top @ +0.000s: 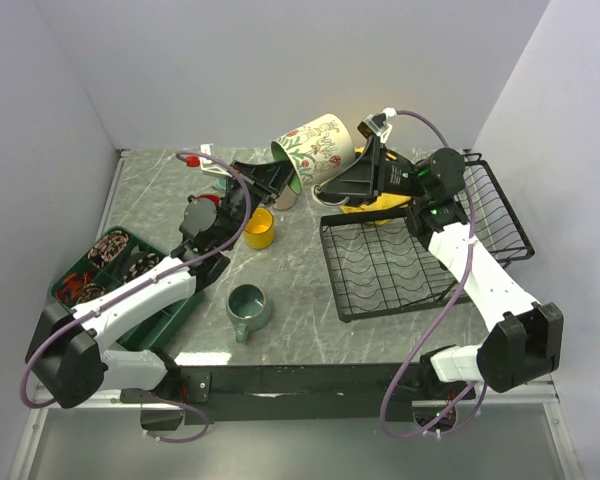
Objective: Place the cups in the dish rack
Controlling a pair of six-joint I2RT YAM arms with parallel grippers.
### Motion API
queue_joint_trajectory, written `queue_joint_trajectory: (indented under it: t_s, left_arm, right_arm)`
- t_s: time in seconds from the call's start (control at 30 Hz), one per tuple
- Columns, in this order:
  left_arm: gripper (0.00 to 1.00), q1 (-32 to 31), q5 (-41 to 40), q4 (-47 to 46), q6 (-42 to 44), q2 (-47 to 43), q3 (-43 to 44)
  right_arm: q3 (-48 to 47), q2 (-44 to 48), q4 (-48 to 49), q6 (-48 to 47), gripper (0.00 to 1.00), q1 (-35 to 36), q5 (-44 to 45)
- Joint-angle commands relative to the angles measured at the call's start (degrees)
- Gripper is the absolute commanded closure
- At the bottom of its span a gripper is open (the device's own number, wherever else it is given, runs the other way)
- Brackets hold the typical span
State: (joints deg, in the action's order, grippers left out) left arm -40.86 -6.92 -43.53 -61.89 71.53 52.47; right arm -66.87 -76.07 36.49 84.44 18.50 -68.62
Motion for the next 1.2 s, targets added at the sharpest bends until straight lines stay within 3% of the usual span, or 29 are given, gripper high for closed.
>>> queue_joint_trajectory:
  t_s: [0.0,0.1,0.37,0.6,0.8,0.87,0.93,1.0,1.1,1.13,1.17]
  left_arm:
    - [0.99,-0.4,1.3,-11.7,-3.1,-0.7,4.0]
    - [0.99,-0.4,1.2,-11.3,-2.2,-0.1,4.2]
    - [0.99,-3.9,-2.8,-4.7,8.5,1.0,8.0]
    - [0.99,-5.3,-3.6,-3.8,10.4,2.1,8.4]
    - [0.99,-5.3,-2.8,-4.8,9.1,3.3,7.9]
    - [0.99,-5.3,-2.4,-5.0,8.3,3.8,8.1]
    - [0.99,-5.3,-1.7,-5.5,7.4,4.2,8.0]
    - [0.91,-5.3,-1.8,-5.6,6.8,4.3,7.9]
    - [0.65,-5.3,-2.2,-5.0,6.5,3.5,7.3]
    - [0.50,-5.3,-2.5,-4.5,6.3,3.1,6.7]
    - [0.44,-5.2,-2.8,-4.2,6.4,2.7,6.3]
  right_arm:
    - [0.8,2.3,2.6,0.6,0.35,0.6,0.7]
    - [1.2,2.9,0.9,-0.3,0.44,0.7,1.4]
    - [1.9,2.9,-1.7,-1.0,0.44,0.6,3.1]
    - [2.9,2.9,-0.5,0.3,0.48,0.3,3.6]
    - [3.6,3.4,3.7,2.7,0.72,-0.5,3.3]
    - [4.0,3.5,4.6,2.8,0.92,-0.7,3.2]
    - [4.1,3.7,6.2,3.0,1.00,-1.1,2.9]
    - [4.3,3.9,8.3,3.5,1.00,-2.0,2.6]
    - [4.9,4.9,6.9,1.3,1.00,-3.5,2.4]
    - [5.2,5.7,6.1,0.2,1.00,-4.9,2.4]
    - [5.4,5.9,5.8,-1.2,1.00,-5.5,2.4]
